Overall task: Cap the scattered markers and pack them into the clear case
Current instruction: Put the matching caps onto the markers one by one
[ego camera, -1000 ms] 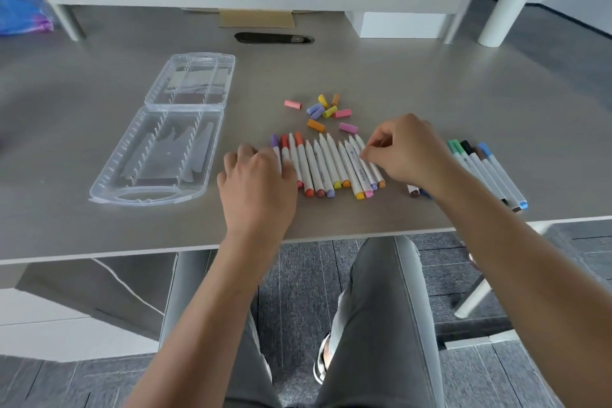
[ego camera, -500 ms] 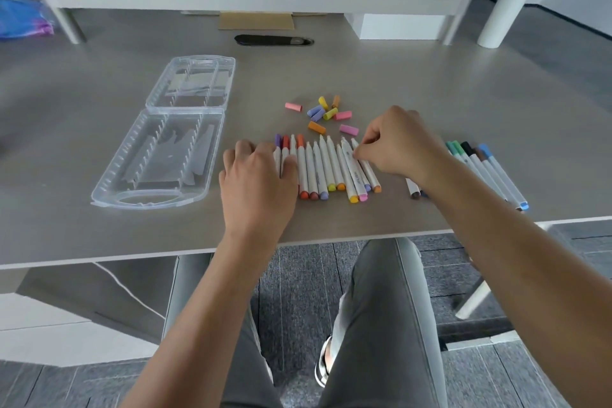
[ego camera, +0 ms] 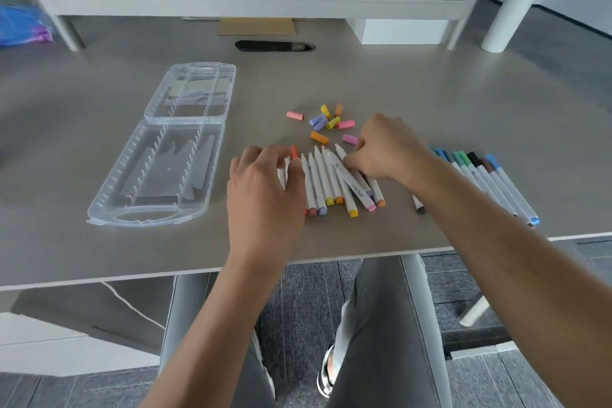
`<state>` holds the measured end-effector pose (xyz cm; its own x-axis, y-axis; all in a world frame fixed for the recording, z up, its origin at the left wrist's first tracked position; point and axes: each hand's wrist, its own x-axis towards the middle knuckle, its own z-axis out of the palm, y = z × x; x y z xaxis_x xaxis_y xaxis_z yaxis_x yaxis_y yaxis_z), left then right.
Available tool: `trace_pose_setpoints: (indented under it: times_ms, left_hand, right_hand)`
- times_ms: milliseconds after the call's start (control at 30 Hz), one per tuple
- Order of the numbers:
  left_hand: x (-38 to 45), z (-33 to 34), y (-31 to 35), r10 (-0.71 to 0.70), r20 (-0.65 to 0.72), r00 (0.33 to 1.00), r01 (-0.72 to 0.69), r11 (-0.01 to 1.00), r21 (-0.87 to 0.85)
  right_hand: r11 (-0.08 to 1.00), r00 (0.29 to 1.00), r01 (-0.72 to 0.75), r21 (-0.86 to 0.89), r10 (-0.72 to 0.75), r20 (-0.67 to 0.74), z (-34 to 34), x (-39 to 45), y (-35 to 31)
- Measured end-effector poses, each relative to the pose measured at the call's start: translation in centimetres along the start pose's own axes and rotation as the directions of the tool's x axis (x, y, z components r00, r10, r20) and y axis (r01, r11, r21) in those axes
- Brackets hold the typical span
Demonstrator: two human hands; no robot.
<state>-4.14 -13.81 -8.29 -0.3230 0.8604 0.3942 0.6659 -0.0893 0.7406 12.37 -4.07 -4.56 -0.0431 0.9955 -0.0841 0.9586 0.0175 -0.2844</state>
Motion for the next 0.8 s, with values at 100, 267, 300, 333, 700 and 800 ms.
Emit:
trace_pose_setpoints:
  times_ms: [100, 267, 300, 333, 700, 800]
  left_hand:
    - [0.1, 0.0, 0.6, -0.015, 0.004, 1.0, 0.015, 0.995, -0.099]
    - [0.5, 0.5, 1.0, -0.03, 0.045, 0.999, 0.037, 0.989, -0.144]
    - [0.6, 0.7, 1.1, -0.035, 0.053, 0.998, 0.043, 0.988, -0.15]
    - [0.6, 0.8, 1.2, -0.04, 0.062, 0.997, 0.05, 0.986, -0.16]
    - [3.0, 1.7, 3.1, -0.29, 0.436, 0.852, 0.512, 0.637, -0.577]
    - [3.9, 2.0, 3.0, -0.288, 0.49, 0.823, 0.565, 0.508, -0.65]
  right_hand:
    - [1.0, 1.0, -0.016, -0.007, 0.016, -0.016, -0.2, 0.1, 0.2]
    - [0.998, 0.999, -0.013, -0.069, 0.011, -0.034, 0.3, 0.3, 1.0]
    - [0.997, 0.999, -0.009, -0.08, 0.006, -0.046, 0.4, 0.3, 1.0]
    - [0.997, 0.998, -0.006, -0.074, 0.001, -0.058, 0.4, 0.3, 1.0]
    - [0.686, 0.993, -0.026, 0.727, -0.064, 0.096, -1.3, 0.6, -0.1]
    - [0.673, 0.988, -0.033, 0.739, -0.092, 0.128, -0.6, 1.5, -0.6]
